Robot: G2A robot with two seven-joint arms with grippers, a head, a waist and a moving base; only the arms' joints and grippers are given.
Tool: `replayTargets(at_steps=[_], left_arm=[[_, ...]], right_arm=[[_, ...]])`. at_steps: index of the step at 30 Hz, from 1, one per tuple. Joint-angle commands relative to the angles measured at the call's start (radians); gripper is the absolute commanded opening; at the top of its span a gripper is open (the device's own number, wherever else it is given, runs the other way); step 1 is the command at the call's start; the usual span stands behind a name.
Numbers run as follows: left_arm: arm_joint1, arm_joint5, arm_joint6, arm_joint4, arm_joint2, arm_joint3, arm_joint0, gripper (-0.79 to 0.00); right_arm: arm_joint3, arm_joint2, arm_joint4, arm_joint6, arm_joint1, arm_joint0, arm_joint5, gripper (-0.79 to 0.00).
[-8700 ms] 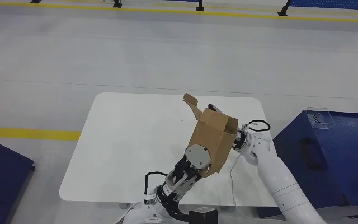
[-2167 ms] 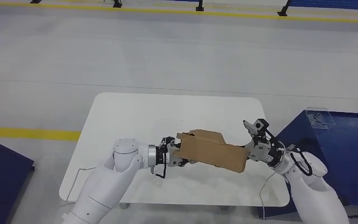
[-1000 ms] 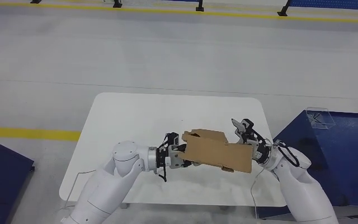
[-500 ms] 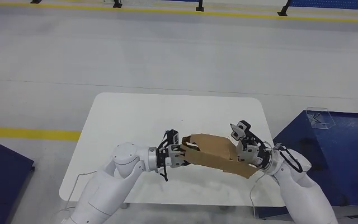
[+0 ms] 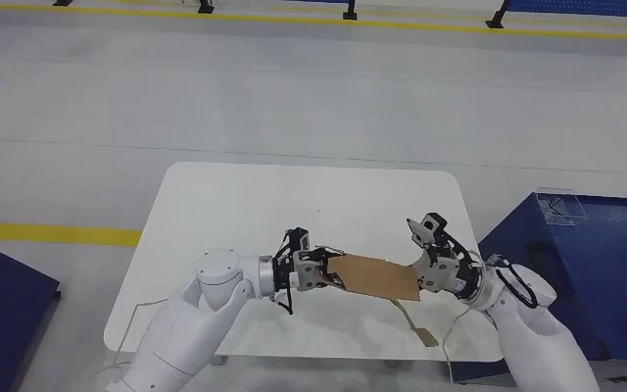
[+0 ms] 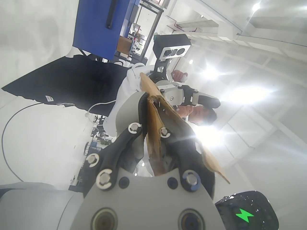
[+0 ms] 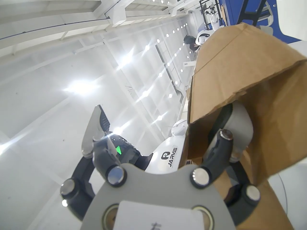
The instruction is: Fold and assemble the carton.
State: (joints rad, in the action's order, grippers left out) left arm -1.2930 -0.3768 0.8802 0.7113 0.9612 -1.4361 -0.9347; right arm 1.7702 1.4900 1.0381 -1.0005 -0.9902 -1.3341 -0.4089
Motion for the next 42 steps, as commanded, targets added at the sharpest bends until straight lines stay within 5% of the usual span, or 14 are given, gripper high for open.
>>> replayTargets(at_steps=[1,10,17,18,20,24,25,30,31,32,42], left_arm=[[-0.001,-0.008,-0.002,0.002,-0.003,0.002,0.002,-0.785],[-0.001,-0.045,-0.01,0.004,-0.012,0.001,0.007,-0.785],[-0.002,-0.075,-0.02,-0.001,-0.021,0.007,0.015,-0.785],[-0.002,-0.075,-0.02,0.0,-0.022,0.007,0.016,-0.785],[-0.002,-0.076,-0.018,-0.001,-0.024,0.009,0.018,-0.785],[-0.002,-0.074,-0.011,-0.004,-0.027,0.008,0.02,-0.785],[-0.002,-0.073,-0.009,-0.005,-0.027,0.007,0.02,-0.785],[-0.001,-0.073,-0.006,-0.003,-0.025,0.01,0.019,-0.785],[0.0,-0.075,-0.006,-0.005,-0.025,0.011,0.019,-0.055],[0.0,-0.076,-0.006,-0.003,-0.024,0.012,0.018,0.0],[0.007,-0.053,-0.017,-0.021,0.002,0.012,0.014,0.0]], right_arm=[[-0.003,0.012,0.003,0.002,0.001,0.0,0.001,0.0],[-0.03,0.03,-0.024,0.039,0.006,0.013,-0.023,-0.003],[-0.034,0.031,-0.068,0.046,0.01,0.018,-0.031,-0.092],[-0.033,0.03,-0.072,0.047,0.011,0.017,-0.033,-0.12],[-0.033,0.028,-0.081,0.047,0.012,0.016,-0.038,-0.372],[-0.031,0.019,-0.105,0.054,0.013,0.016,-0.043,-0.64],[-0.029,0.016,-0.111,0.058,0.014,0.014,-0.042,-0.763],[-0.024,0.012,-0.126,0.067,0.015,0.016,-0.042,-0.785],[-0.021,0.013,-0.127,0.069,0.015,0.015,-0.041,-0.785],[-0.02,0.016,-0.12,0.07,0.015,0.014,-0.04,-0.785],[-0.024,0.022,-0.089,0.072,0.014,0.014,-0.045,-0.785]])
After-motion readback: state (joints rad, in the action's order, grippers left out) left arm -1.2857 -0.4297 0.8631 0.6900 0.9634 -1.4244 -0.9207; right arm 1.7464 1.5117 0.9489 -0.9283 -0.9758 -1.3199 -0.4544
